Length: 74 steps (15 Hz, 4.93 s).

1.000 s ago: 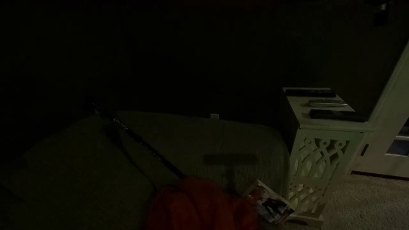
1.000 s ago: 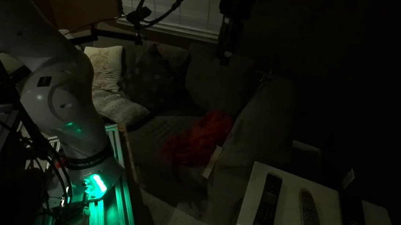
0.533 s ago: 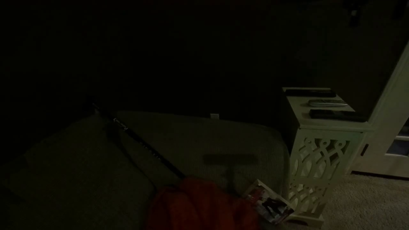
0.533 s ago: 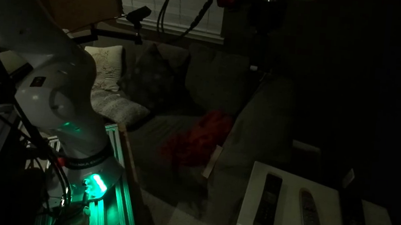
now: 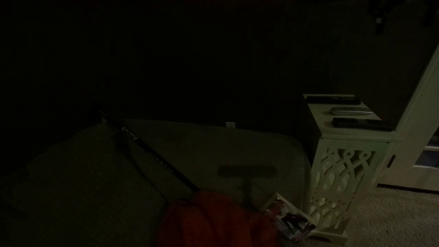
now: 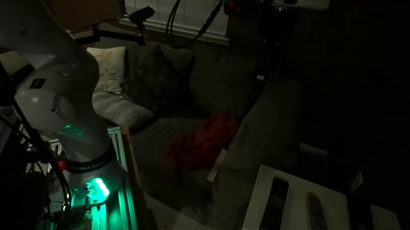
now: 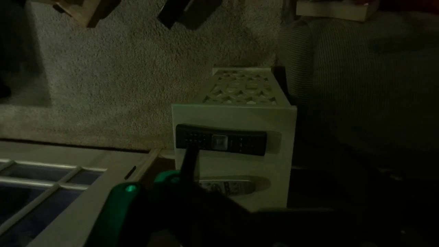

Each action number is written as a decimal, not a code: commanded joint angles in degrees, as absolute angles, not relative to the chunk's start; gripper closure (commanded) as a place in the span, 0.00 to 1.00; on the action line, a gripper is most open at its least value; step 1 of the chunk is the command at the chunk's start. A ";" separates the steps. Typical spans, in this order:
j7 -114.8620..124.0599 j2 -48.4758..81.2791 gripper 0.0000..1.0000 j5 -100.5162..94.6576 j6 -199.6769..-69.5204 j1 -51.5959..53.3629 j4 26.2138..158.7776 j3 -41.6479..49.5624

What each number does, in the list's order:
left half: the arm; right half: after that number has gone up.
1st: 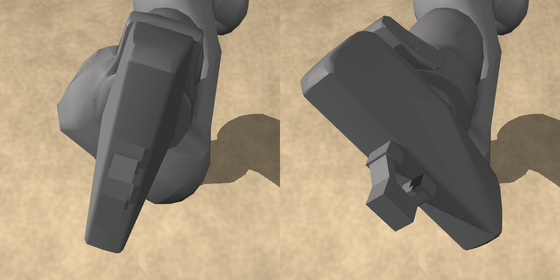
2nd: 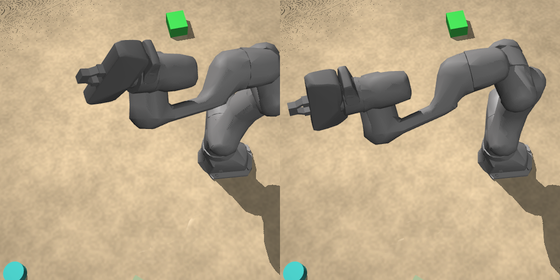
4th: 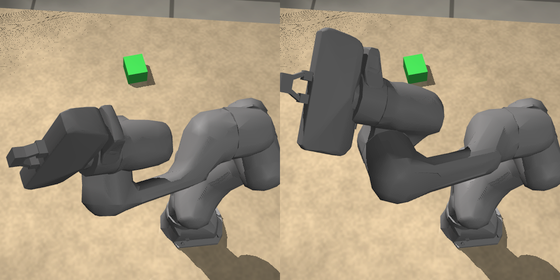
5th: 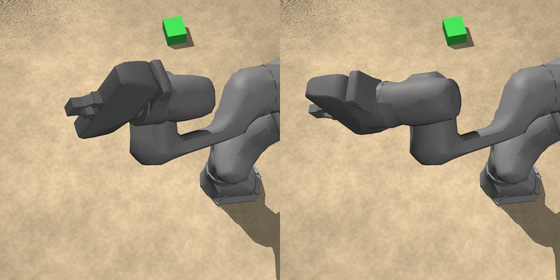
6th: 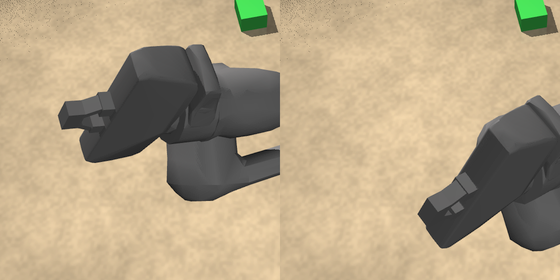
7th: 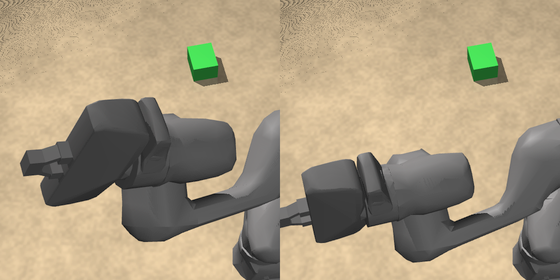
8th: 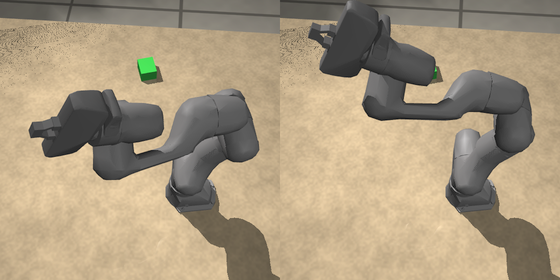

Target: Put the left remote on the armrest of the chair

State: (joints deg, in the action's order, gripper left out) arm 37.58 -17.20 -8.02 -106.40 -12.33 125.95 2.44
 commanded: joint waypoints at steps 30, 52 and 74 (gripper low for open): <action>-23.90 1.38 0.00 -4.23 -111.77 -13.63 123.62 13.90; -48.83 21.58 0.00 1.29 -134.63 -18.43 121.79 9.93; -57.82 24.79 0.71 1.72 -148.33 -25.08 125.19 2.53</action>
